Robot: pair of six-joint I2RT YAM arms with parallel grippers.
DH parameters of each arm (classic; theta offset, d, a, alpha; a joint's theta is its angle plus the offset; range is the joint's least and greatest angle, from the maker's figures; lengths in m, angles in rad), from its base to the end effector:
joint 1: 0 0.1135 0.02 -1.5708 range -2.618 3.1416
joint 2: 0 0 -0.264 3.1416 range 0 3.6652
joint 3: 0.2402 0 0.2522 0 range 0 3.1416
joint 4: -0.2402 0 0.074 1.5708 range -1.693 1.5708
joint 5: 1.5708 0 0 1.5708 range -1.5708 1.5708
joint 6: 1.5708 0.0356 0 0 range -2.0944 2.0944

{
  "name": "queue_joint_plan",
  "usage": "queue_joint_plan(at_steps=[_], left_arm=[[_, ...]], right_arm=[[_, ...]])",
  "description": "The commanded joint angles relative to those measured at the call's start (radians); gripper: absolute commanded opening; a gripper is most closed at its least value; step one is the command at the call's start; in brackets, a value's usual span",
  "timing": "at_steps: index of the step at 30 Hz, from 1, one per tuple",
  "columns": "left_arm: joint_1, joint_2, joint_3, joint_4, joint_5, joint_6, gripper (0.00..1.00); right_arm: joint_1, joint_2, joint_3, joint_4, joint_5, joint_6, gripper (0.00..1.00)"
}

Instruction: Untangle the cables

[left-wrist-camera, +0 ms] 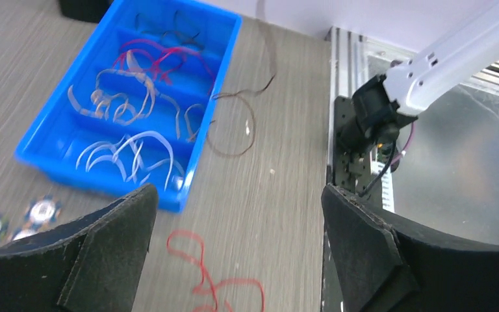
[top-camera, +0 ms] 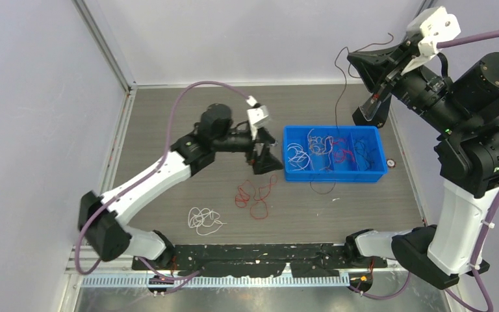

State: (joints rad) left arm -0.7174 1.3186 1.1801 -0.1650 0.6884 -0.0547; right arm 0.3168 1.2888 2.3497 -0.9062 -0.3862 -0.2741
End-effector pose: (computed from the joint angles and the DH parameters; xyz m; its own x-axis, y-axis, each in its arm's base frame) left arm 0.2126 -0.2155 0.3644 -0.2776 0.1862 -0.9425 0.9508 0.1938 -0.2418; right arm 0.1093 0.0499 0.6266 0.3148 -0.1607 -0.9355 -0.5786 0.7488 -0.3233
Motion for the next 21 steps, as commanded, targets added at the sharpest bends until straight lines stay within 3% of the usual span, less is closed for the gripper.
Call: queue_joint_plan(at_steps=[1,7,9,12,14,18,21], left_arm=[[-0.106,0.168,0.161,0.215,0.001,-0.096,1.00],[-0.195,0.375,0.266,0.448,-0.011,-0.218,0.96],[-0.208,0.423,0.281,0.481,-0.052,-0.219,0.83],[-0.204,0.459,0.276,0.505,-0.144,-0.222,0.47],[-0.194,0.441,0.234,0.526,-0.211,-0.216,0.37],[-0.179,0.398,0.177,0.501,-0.309,-0.175,0.58],[-0.176,0.308,0.088,0.603,-0.156,-0.147,0.82]], right_arm=[[-0.005,-0.016,0.035,0.112,0.057,0.027,0.05],[-0.005,-0.023,0.022,0.167,0.052,0.074,0.05],[-0.006,-0.025,0.012,0.183,0.050,0.086,0.05],[-0.005,-0.037,-0.015,0.209,0.059,0.090,0.05],[-0.005,-0.052,-0.027,0.212,0.073,0.077,0.05],[-0.005,-0.082,-0.053,0.215,0.077,0.064,0.05],[-0.005,-0.099,-0.066,0.217,0.083,0.059,0.05]])
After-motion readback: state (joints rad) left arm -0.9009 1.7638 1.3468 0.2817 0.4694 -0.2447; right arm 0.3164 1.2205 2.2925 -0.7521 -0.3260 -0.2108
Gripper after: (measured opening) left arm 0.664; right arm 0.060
